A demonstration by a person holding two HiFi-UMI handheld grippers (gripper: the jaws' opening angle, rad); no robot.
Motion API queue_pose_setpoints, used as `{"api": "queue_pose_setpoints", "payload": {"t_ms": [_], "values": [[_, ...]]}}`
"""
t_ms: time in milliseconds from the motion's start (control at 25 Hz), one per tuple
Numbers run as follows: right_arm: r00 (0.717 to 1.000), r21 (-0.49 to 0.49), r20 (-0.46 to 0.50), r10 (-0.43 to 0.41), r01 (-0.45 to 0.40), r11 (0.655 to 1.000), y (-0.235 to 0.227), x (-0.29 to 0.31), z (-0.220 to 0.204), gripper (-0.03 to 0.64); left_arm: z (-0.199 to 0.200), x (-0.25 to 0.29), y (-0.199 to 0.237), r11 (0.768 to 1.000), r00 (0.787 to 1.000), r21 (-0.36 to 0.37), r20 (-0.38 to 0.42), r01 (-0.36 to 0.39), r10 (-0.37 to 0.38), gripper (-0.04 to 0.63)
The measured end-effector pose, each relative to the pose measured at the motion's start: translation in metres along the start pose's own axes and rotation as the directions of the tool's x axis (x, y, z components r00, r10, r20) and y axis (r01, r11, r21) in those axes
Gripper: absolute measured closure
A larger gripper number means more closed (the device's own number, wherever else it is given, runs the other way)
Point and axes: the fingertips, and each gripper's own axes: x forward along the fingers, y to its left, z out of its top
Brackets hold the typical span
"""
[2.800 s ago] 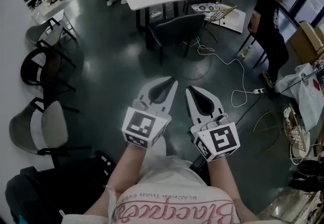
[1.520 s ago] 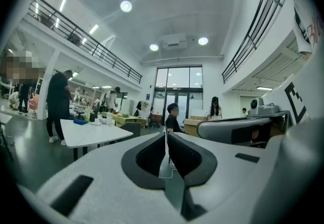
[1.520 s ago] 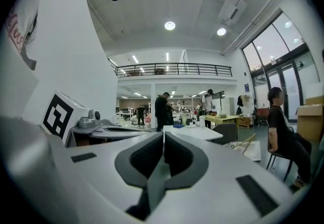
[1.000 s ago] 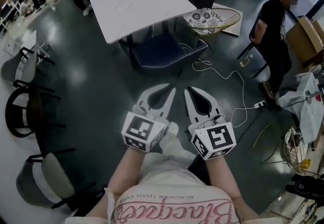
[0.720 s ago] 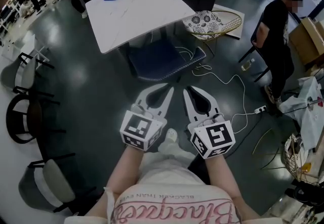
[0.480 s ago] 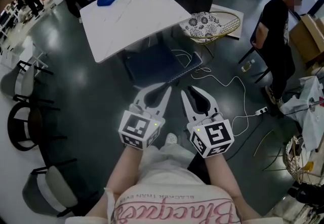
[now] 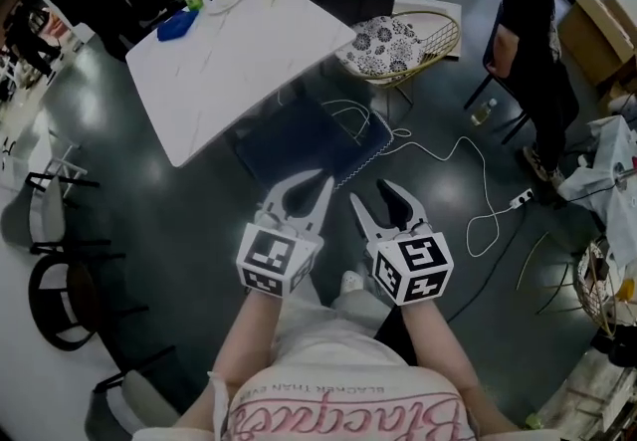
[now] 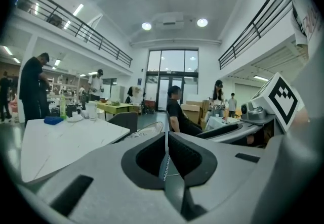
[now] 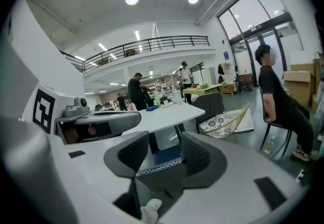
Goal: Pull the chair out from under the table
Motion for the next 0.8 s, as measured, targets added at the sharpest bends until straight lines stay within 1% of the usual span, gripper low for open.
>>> {"api": "queue_pose_setpoints", "payload": {"t_ms": [80,160,240,360,480,600,720,800], "values": [[0.999,0.031,-0.001,-0.051,0.051,0.998,-0.008,0.019,0.001,0.44,-0.003,0.015,0.014,0.998,0.998,0.021,-0.023,0.055,-0.055,0.58],[0.993,0.054,-0.007,-0.12,0.12,0.991,-0.019,0.037,0.002,0.44,-0.006,0.03,0.027,0.992,0.992,0.044,-0.044,0.117,-0.115,0.58],[0.98,0.079,-0.022,-0.196,0.197,0.977,-0.03,0.053,0.002,0.439,-0.006,0.045,0.041,0.984,0.984,0.058,-0.061,0.17,-0.166,0.58],[0.955,0.126,-0.052,-0.291,0.295,0.947,-0.042,0.07,-0.002,0.436,-0.002,0.065,0.058,0.967,0.967,0.069,-0.083,0.245,-0.239,0.58],[0.922,0.174,-0.063,-0.382,0.387,0.906,-0.053,0.08,-0.006,0.436,0.0,0.083,0.065,0.941,0.942,0.087,-0.101,0.328,-0.319,0.58],[0.892,0.228,-0.072,-0.446,0.45,0.864,-0.059,0.092,-0.012,0.436,-0.006,0.098,0.075,0.916,0.916,0.087,-0.124,0.392,-0.381,0.58],[0.868,0.258,-0.13,-0.48,0.497,0.829,-0.064,0.107,-0.03,0.436,-0.018,0.114,0.081,0.893,0.889,0.068,-0.149,0.445,-0.432,0.58],[0.849,0.276,-0.182,-0.496,0.528,0.803,-0.065,0.113,-0.047,0.433,-0.028,0.122,0.08,0.874,0.867,0.056,-0.169,0.483,-0.468,0.58]]}}
